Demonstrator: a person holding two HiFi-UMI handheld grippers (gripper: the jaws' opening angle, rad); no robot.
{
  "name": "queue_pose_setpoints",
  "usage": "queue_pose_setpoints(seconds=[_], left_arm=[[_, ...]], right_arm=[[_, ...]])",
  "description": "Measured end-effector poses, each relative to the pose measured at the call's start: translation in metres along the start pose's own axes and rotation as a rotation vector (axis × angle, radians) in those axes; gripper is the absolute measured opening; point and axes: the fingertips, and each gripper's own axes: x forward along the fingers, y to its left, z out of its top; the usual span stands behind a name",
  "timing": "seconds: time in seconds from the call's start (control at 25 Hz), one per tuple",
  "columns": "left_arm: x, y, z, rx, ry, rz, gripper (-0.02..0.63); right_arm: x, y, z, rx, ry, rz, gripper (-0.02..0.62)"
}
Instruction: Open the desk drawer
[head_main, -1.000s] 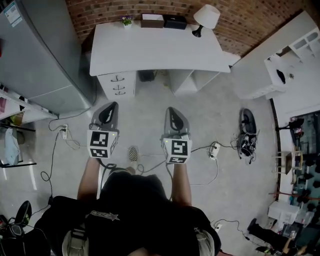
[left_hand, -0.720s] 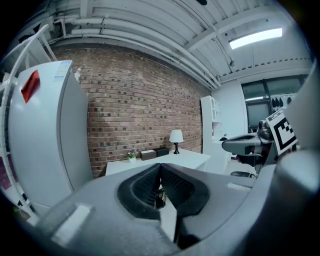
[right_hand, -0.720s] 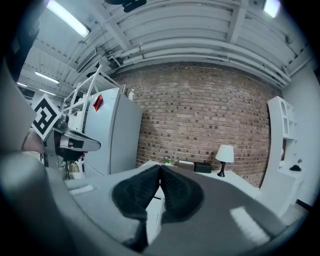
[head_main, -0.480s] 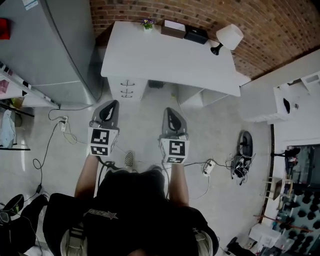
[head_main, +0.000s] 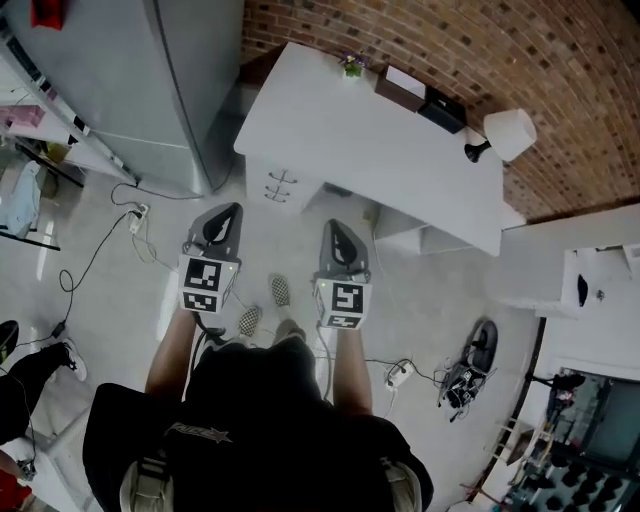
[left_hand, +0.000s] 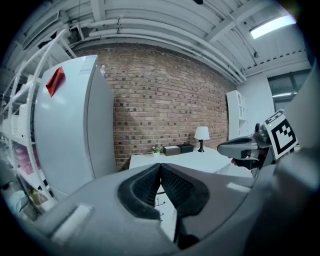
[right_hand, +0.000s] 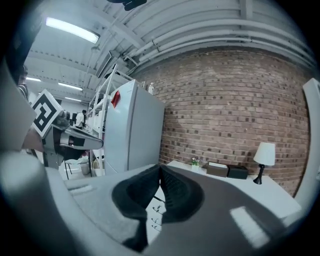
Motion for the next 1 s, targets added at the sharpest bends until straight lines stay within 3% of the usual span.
queue_pose_setpoints(seconds=[0.24,0.48,1.0], left_arm=[[0.023,0.022,-0.038,-0.059,0.076,0.108,0.011],[0.052,0.040,-0.068,-0.091,0.085,0.199,0.011],[0.109,0.073,-0.176,-0.187,0.171,0.293,0.011]], right_arm=[[0.060,0.002,-0.031,-0.038,0.050,0.115,0.005],[0.113,0.008,-0.072,-0.047,0.089,0.216,0.005],[0.206,0.032,-0.181,-0.061,0.173,0.339,0.005]])
